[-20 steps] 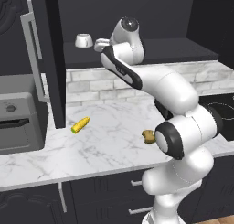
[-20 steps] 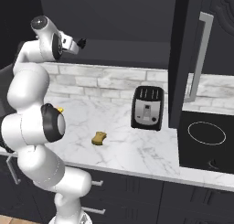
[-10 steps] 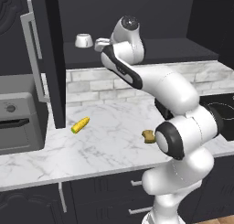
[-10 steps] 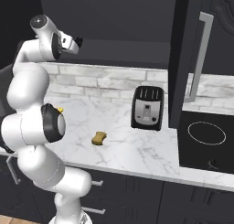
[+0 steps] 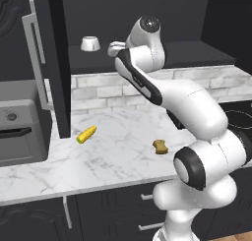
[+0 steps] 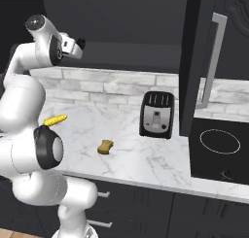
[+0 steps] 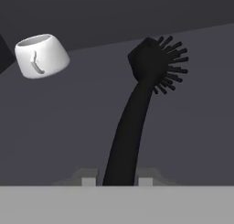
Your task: Pick the dish brush and sponge from the cabinet and place them on the counter.
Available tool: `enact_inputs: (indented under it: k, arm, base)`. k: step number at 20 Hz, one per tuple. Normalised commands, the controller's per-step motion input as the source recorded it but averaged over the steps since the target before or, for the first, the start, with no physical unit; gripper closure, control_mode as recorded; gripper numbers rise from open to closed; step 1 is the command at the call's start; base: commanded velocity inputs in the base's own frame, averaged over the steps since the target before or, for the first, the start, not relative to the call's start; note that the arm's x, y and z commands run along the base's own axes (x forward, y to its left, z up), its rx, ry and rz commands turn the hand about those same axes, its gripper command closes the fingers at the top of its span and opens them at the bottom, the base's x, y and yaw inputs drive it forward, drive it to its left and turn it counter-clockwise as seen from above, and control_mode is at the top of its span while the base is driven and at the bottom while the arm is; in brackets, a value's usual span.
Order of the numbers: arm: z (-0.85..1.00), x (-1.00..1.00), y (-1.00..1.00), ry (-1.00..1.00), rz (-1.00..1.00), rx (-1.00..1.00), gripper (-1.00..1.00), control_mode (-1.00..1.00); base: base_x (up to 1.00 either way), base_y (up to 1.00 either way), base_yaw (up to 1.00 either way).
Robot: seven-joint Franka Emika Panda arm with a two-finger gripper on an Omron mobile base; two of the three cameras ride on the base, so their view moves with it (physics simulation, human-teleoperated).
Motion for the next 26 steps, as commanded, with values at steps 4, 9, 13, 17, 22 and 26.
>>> enact_inputs:
  k: [4, 9, 13, 17, 22, 26]
  arm:
    - [0.0, -0.7, -0.2, -0.07, 0.0, 0.0, 1.0, -1.0]
    - [0.0, -0.75, -0.23, -0.07, 0.0, 0.0, 1.0, -1.0]
    - [0.01, -0.73, -0.21, 0.0, 0.0, 0.02, 1.0, -1.0]
    - [0.0, -0.69, -0.15, 0.01, 0.0, 0.03, 1.0, -1.0]
    - [0.02, -0.74, -0.12, 0.03, 0.0, 0.02, 1.0, -1.0]
    - [0.13, -0.78, -0.08, 0.04, 0.0, 0.01, 1.0, -1.0]
  base:
    - [0.0, 0.0, 0.0]
    - [0.0, 0.0, 0.0]
    - [0.0, 0.0, 0.0]
    - [0.0, 0.0, 0.0]
    - [0.0, 0.0, 0.0]
    - [0.0, 0.0, 0.0]
